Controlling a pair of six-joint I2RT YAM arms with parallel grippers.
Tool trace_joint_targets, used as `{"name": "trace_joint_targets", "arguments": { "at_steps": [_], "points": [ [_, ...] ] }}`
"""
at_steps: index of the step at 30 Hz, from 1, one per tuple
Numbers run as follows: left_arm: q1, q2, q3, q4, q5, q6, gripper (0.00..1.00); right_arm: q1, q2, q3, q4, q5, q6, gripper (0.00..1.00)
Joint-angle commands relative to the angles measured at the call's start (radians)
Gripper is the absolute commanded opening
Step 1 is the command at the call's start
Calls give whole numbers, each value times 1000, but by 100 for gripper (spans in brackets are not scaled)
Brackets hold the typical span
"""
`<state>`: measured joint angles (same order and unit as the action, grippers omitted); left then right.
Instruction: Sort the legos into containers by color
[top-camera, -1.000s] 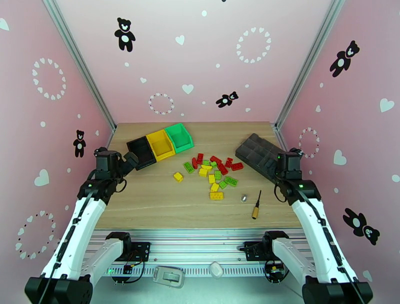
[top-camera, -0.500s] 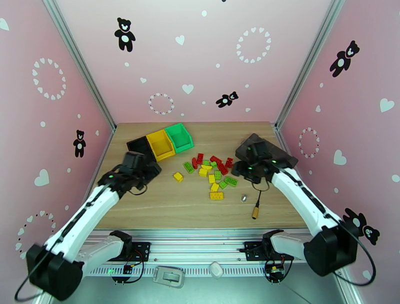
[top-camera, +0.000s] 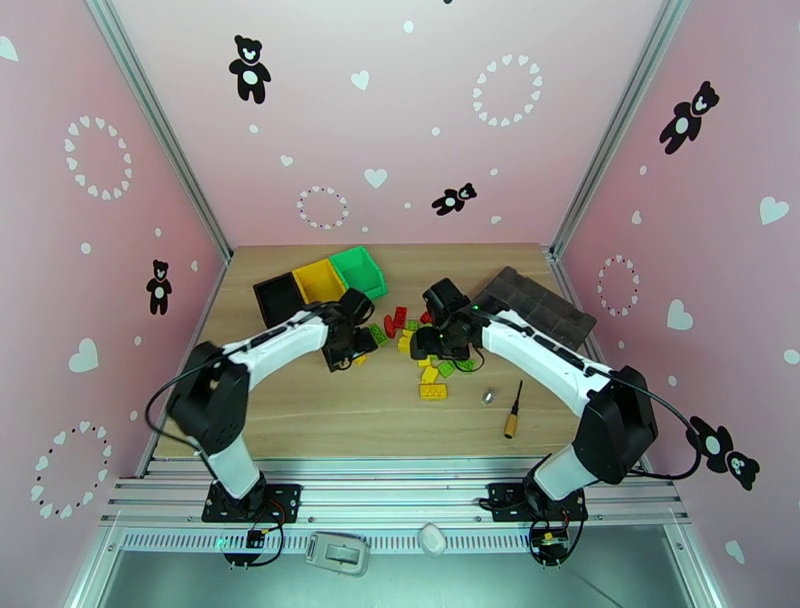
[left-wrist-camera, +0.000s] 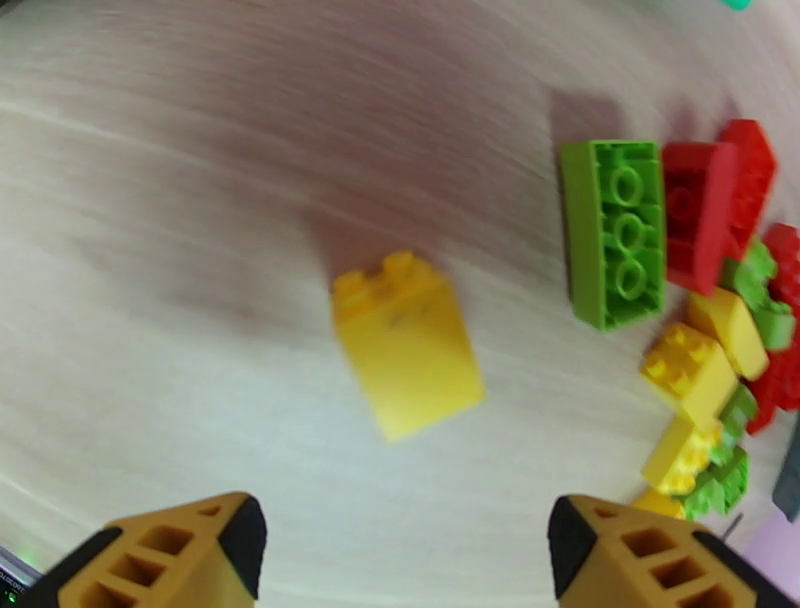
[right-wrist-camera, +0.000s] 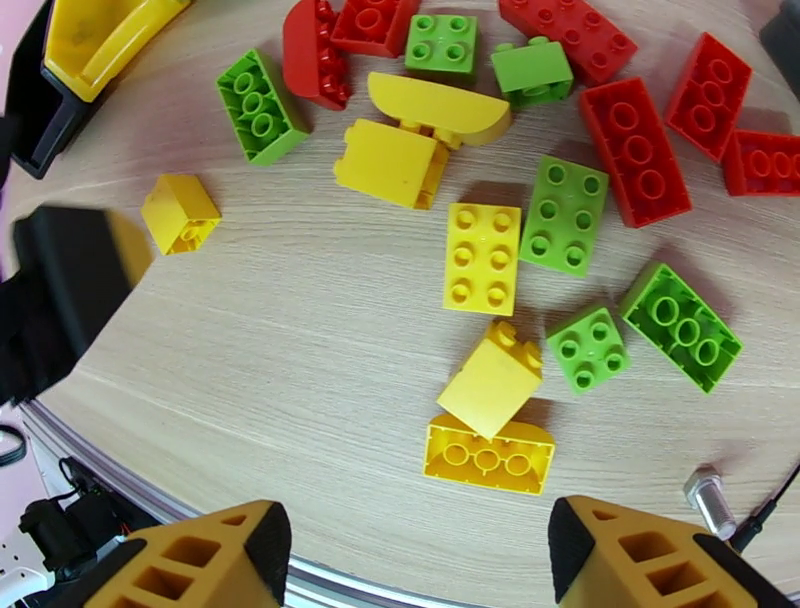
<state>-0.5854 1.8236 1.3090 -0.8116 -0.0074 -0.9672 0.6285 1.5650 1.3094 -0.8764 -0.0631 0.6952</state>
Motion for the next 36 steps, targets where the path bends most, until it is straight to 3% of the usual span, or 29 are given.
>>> {"name": "trace_joint_targets", "arguments": {
  "at_steps": [1, 11, 16, 24, 28, 32, 36],
  "points": [
    [0, 67, 75, -60, -9, 27, 79, 0, -8, 35, -51, 56, -13, 75],
    [53, 187, 175, -92, 7, 63, 74, -11, -3, 32, -74, 77, -11, 74],
    [52, 201, 182, -95, 7, 70, 71, -23, 8, 74, -140, 152, 20, 71],
    [50, 201, 161, -77, 18, 58, 59, -33, 56, 132, -213, 194, 21, 61],
    [48, 198, 150, -69, 20, 52, 50, -33, 31, 87, -165, 209, 34, 62],
    [47, 184, 140, -58, 27, 54, 38, -44, 20, 77, -133, 93, -2, 64],
    [47, 150, 140, -64, 26, 62, 33, -44, -6, 32, -37, -3, -13, 71]
  ]
}}
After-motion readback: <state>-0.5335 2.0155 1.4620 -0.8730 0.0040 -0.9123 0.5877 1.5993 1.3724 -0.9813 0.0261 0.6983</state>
